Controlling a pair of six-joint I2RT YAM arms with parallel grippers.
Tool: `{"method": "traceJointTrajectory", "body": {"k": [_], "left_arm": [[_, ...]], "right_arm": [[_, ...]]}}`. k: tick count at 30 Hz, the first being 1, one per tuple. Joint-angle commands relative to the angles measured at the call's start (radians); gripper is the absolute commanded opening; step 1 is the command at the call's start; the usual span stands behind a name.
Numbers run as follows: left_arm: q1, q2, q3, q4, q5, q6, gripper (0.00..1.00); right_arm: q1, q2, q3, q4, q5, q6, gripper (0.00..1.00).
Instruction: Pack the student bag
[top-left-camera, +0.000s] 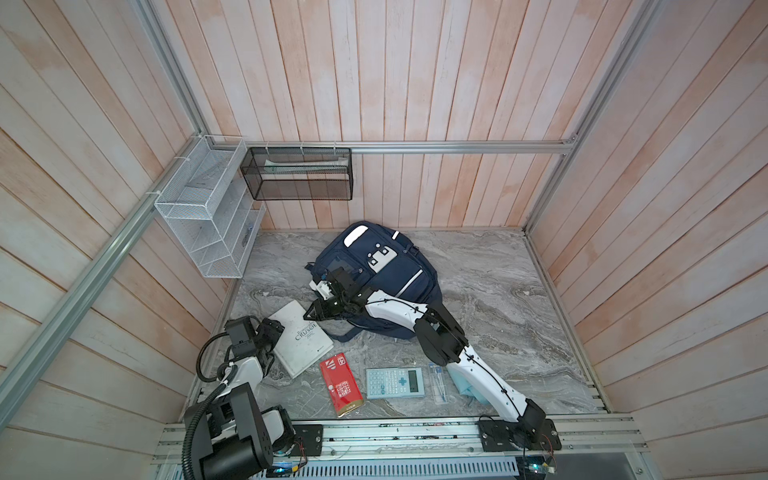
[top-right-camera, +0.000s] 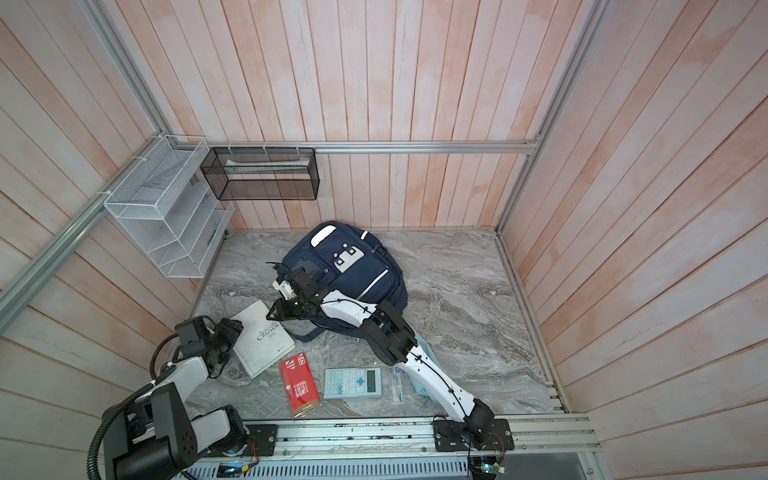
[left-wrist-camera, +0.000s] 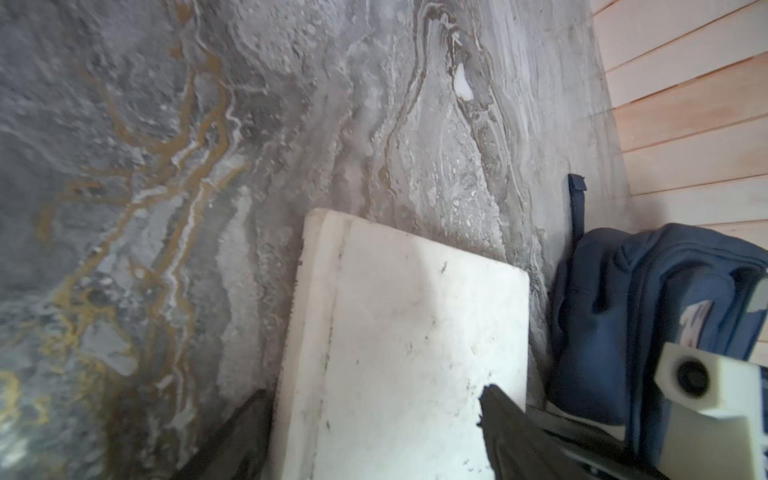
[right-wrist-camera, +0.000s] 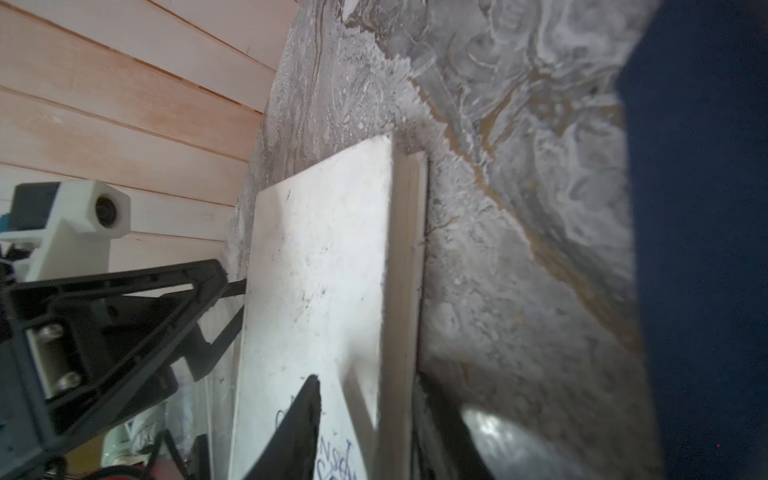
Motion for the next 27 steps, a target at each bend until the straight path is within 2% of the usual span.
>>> {"method": "traceJointTrajectory", "body": {"k": [1, 4, 6, 7, 8, 10, 11, 13, 15, 17, 19, 20, 23, 24, 25, 27], "left_arm": [[-0.032, 0.001, -0.040, -0.056, 0.180, -0.047, 0.79], [-0.031, 0.009, -0.045, -0.044, 0.180, -0.046, 0.79], [-0.031, 0.006, -0.032, -0.089, 0.111, -0.016, 0.79], [-0.032, 0.005, -0.037, -0.083, 0.109, -0.009, 0.80], [-0.032, 0.007, -0.048, -0.061, 0.128, -0.012, 0.79], [-0.032, 0.018, -0.070, -0.010, 0.168, -0.030, 0.79], [-0.032, 0.022, -0.083, 0.023, 0.192, -0.044, 0.78], [-0.031, 0.017, -0.096, 0.054, 0.213, -0.051, 0.77], [-0.030, 0.004, -0.095, 0.049, 0.221, -0.044, 0.76], [-0.022, -0.010, -0.099, 0.070, 0.260, -0.046, 0.74], [-0.007, -0.028, -0.106, 0.091, 0.308, -0.050, 0.74], [-0.004, -0.047, -0.101, 0.063, 0.296, -0.032, 0.74], [0.001, -0.092, -0.042, -0.123, 0.130, 0.047, 0.83], [0.014, -0.097, -0.048, -0.110, 0.157, 0.053, 0.83], [0.036, -0.096, -0.069, -0.055, 0.238, 0.034, 0.83], [0.057, -0.091, -0.148, 0.144, 0.391, -0.057, 0.79]], "right_arm": [[0.027, 0.064, 0.074, -0.103, -0.014, -0.004, 0.26], [0.039, 0.092, 0.184, -0.328, 0.108, -0.075, 0.52], [0.037, 0.066, 0.147, -0.370, 0.178, -0.099, 0.56], [0.034, 0.046, 0.099, -0.332, 0.172, -0.102, 0.51], [0.029, 0.028, 0.037, -0.254, 0.124, -0.085, 0.37], [0.015, 0.038, -0.017, -0.126, -0.050, -0.028, 0.19], [0.011, 0.058, 0.003, -0.112, -0.093, -0.013, 0.14], [0.015, 0.088, 0.096, -0.184, -0.084, -0.068, 0.08], [0.008, 0.088, 0.112, -0.175, -0.108, -0.069, 0.00], [-0.003, 0.059, 0.053, -0.073, -0.179, -0.015, 0.00], [-0.006, 0.026, 0.013, -0.042, -0.184, -0.016, 0.00], [-0.007, 0.010, 0.012, -0.060, -0.164, -0.029, 0.00], [-0.007, -0.004, 0.068, -0.207, -0.057, -0.108, 0.00], [-0.009, -0.008, 0.064, -0.215, -0.059, -0.111, 0.00], [-0.013, -0.012, 0.043, -0.181, -0.105, -0.094, 0.00], [-0.018, -0.028, -0.039, -0.027, -0.228, -0.009, 0.00]]}}
